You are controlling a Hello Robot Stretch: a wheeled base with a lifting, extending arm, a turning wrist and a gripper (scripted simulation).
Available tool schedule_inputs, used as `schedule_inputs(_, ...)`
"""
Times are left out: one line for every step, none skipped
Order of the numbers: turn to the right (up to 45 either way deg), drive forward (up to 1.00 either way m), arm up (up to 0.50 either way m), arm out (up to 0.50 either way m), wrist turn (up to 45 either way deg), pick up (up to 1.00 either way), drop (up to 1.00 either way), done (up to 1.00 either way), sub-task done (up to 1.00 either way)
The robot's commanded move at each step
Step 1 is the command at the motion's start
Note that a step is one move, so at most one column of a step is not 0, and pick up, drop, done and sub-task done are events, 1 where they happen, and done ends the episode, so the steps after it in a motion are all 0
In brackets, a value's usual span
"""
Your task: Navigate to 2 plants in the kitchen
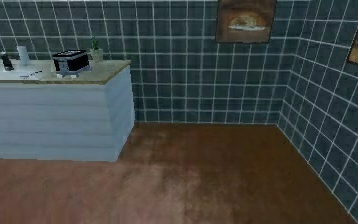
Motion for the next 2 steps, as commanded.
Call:
schedule_inputs(0.0,1.0,0.0,0.0,0.0,0.0,0.0,0.0,0.0)
schedule_inputs(-3.0,0.0,0.0,0.0,0.0,0.0,0.0,0.0,0.0)
